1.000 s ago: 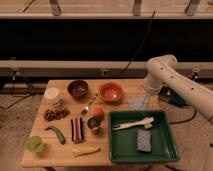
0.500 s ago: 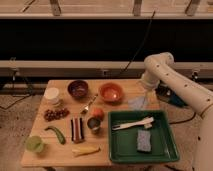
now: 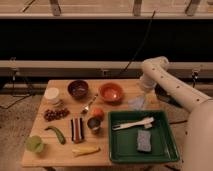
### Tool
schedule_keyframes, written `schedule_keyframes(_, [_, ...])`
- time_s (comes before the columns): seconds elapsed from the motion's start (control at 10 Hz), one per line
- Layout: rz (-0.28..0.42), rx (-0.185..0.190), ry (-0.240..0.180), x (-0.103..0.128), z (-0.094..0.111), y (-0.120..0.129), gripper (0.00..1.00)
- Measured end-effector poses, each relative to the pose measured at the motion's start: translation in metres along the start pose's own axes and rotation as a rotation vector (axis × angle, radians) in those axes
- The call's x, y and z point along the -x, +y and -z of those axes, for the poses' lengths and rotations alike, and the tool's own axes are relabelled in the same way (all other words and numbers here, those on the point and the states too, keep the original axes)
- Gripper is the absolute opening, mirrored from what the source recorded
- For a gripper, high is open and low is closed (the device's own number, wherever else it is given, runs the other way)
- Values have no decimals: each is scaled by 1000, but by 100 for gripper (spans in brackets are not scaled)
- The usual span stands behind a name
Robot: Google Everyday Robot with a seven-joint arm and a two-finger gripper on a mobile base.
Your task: Wipe red bowl with towel
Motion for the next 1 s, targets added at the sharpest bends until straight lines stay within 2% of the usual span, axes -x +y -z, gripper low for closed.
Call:
schedule_keyframes(0.2, [5, 26, -3, -3, -25, 1, 80])
schedule_keyframes(0.4, [3, 55, -4, -7, -40, 5, 80])
schedule_keyframes(0.7, [11, 84, -3, -8, -49, 8, 78])
schedule_keyframes(0.8, [14, 92, 0, -8, -50, 9, 71])
schedule_keyframes(1.0, [15, 108, 5, -10, -50, 13, 50])
